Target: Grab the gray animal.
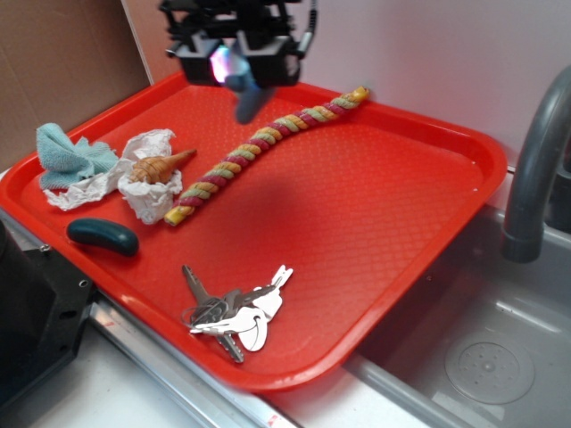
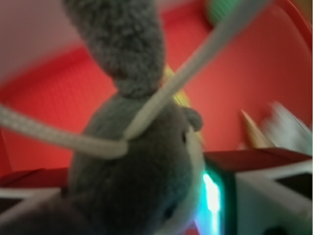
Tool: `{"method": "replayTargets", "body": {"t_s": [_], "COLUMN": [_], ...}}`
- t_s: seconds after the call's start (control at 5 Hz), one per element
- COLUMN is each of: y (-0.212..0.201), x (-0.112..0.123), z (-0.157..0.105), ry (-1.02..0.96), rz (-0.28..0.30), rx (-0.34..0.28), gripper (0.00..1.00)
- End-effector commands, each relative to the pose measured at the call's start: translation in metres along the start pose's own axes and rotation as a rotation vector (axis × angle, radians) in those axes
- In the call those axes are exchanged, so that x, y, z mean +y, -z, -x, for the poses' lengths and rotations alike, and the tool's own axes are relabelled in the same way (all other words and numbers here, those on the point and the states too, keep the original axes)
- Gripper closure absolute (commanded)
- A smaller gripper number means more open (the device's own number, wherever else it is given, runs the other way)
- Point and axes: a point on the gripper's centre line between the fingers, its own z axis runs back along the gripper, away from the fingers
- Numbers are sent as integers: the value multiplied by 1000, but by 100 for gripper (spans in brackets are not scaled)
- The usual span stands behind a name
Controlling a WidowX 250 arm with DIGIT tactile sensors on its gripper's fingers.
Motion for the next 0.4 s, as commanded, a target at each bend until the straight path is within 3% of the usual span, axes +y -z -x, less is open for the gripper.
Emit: {"method": "replayTargets", "body": {"t_s": [0.0,0.2], "y": [-71,-91], "x": [34,39], "z": [24,24], "ry": [-122,-106], "rz": [-103,-56], "rx": [-12,-141], "gripper": [100,100]}}
